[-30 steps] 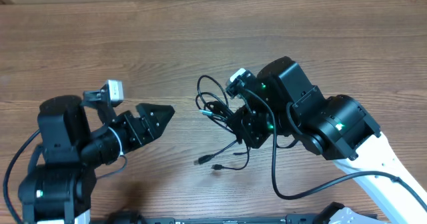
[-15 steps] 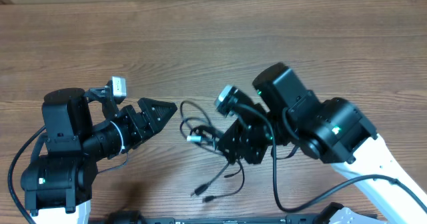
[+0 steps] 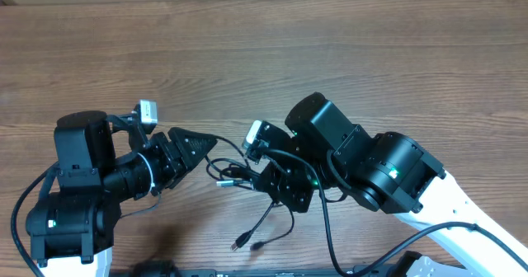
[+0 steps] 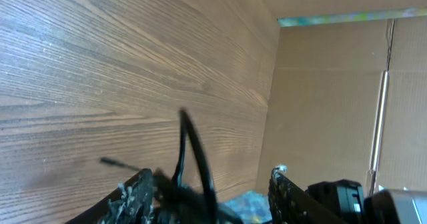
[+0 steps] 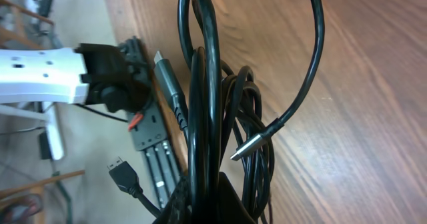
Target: Untangle cables
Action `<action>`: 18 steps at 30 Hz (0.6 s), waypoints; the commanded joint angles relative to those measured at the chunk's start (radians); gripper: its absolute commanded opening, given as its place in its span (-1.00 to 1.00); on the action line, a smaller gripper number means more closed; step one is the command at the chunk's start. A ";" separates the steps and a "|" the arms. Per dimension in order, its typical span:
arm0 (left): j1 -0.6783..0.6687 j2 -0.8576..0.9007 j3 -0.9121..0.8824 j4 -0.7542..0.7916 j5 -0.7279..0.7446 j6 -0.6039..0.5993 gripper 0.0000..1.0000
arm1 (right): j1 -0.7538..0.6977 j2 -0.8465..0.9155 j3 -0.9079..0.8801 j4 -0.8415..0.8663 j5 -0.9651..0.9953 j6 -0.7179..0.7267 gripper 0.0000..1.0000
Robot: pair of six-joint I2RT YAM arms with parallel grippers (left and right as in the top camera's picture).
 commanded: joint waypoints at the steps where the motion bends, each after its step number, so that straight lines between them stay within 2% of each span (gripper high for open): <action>1: 0.005 0.001 0.001 -0.003 0.019 -0.011 0.12 | 0.004 -0.005 0.036 0.016 0.036 -0.006 -0.92; 6: 0.005 0.001 0.001 -0.003 0.019 -0.011 0.11 | 0.004 -0.005 0.036 0.027 0.035 -0.004 -0.92; 12: 0.005 0.001 0.001 -0.003 0.018 -0.011 -0.19 | 0.004 -0.005 0.036 0.068 0.008 0.053 -0.92; 15: 0.005 0.001 0.001 -0.003 0.018 -0.010 -0.23 | 0.004 -0.005 0.036 0.068 -0.046 0.053 -0.92; 18: 0.005 0.001 0.001 -0.003 0.014 -0.010 -0.37 | 0.004 -0.005 0.036 0.064 -0.071 0.054 -0.92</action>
